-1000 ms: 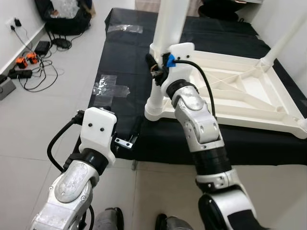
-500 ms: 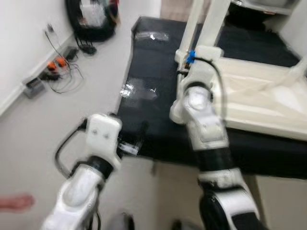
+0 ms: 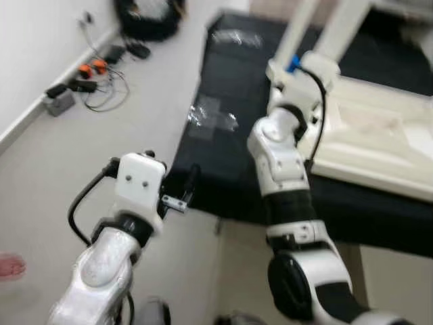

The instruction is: Building children table

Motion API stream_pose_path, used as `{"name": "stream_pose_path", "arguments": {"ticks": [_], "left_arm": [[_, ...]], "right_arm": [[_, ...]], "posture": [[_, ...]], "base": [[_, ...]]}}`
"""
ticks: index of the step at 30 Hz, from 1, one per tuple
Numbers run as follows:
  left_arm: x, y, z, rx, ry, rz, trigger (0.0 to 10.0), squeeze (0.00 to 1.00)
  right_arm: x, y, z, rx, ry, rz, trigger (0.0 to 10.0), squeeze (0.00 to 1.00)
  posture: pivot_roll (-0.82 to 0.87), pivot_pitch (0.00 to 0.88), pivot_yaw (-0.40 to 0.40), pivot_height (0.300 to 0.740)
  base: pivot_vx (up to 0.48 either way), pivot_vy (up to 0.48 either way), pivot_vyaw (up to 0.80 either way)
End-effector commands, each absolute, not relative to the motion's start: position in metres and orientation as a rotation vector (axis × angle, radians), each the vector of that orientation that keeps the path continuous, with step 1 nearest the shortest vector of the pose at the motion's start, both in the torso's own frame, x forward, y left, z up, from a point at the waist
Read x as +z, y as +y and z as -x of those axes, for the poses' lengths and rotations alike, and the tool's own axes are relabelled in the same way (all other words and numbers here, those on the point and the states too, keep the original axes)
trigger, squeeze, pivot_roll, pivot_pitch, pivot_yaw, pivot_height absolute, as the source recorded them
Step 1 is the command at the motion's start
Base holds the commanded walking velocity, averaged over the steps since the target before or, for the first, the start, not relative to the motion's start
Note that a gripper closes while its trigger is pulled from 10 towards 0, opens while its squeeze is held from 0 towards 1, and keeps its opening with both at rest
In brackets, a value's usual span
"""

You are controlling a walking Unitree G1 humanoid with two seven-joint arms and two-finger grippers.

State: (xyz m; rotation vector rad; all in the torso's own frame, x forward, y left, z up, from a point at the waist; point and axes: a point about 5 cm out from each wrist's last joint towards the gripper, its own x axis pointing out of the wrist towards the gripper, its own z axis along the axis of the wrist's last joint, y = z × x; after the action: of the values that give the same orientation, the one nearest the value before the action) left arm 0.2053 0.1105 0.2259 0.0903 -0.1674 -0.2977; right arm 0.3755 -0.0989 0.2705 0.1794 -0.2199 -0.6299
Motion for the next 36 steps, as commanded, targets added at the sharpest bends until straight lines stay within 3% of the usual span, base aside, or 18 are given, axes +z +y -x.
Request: {"name": "stream_pose_path", "arguments": {"ticks": [1,20,21,25,26,28,29,30,31,36], "left_arm": [[0.224,0.111,-0.203,-0.292,-0.155,-0.087,10.0,0.00],[0.215,0.097,-0.196,-0.416,-0.100,-0.031,10.0,0.00],[0.213,0.095,-0.195,-0.432,-0.092,-0.031,10.0,0.00],[0.212,0.095,-0.194,-0.432,-0.091,-0.032,10.0,0.00],[0.212,0.095,-0.194,-0.431,-0.090,-0.034,10.0,0.00],[0.212,0.096,-0.194,-0.430,-0.089,-0.034,10.0,0.00],[0.211,0.096,-0.194,-0.429,-0.087,-0.037,10.0,0.00],[0.211,0.096,-0.194,-0.429,-0.087,-0.037,10.0,0.00],[0.211,0.096,-0.194,-0.428,-0.086,-0.039,10.0,0.00],[0.211,0.097,-0.195,-0.426,-0.086,-0.043,10.0,0.00]], "right_arm": [[0.210,-0.113,-0.377,-0.759,0.058,-0.215,10.0,0.00],[0.222,-0.107,-0.386,-0.838,0.033,-0.205,10.0,0.00],[0.223,-0.106,-0.387,-0.831,0.031,-0.225,10.0,0.64],[0.223,-0.106,-0.387,-0.828,0.030,-0.238,10.0,0.64],[0.224,-0.105,-0.388,-0.806,0.020,-0.258,10.0,1.00],[0.227,-0.104,-0.389,-0.793,0.004,-0.269,10.0,1.00],[0.230,-0.103,-0.391,-0.770,-0.014,-0.291,10.0,0.53],[0.230,-0.103,-0.391,-0.770,-0.014,-0.291,10.0,0.53],[0.233,-0.102,-0.392,-0.743,-0.038,-0.314,10.0,0.00],[0.243,-0.099,-0.393,-0.639,-0.123,-0.348,10.0,0.00]], "posture": [[0.07,0.251,-0.120,0.740],[0.07,0.253,-0.115,0.740],[0.07,0.252,-0.114,0.740],[0.07,0.252,-0.114,0.740],[0.07,0.249,-0.113,0.740],[0.07,0.249,-0.113,0.740],[0.07,0.247,-0.110,0.740],[0.07,0.247,-0.110,0.740],[0.07,0.247,-0.110,0.740],[0.07,0.243,-0.109,0.740]], "base": [[0.000,0.000,0.00],[0.000,0.000,0.00],[0.000,0.000,0.00],[0.000,0.000,0.00],[0.000,0.000,0.00],[0.000,0.000,0.00],[0.000,0.000,0.00],[0.000,0.000,0.00],[0.000,0.000,0.00],[0.000,0.000,0.00]]}}
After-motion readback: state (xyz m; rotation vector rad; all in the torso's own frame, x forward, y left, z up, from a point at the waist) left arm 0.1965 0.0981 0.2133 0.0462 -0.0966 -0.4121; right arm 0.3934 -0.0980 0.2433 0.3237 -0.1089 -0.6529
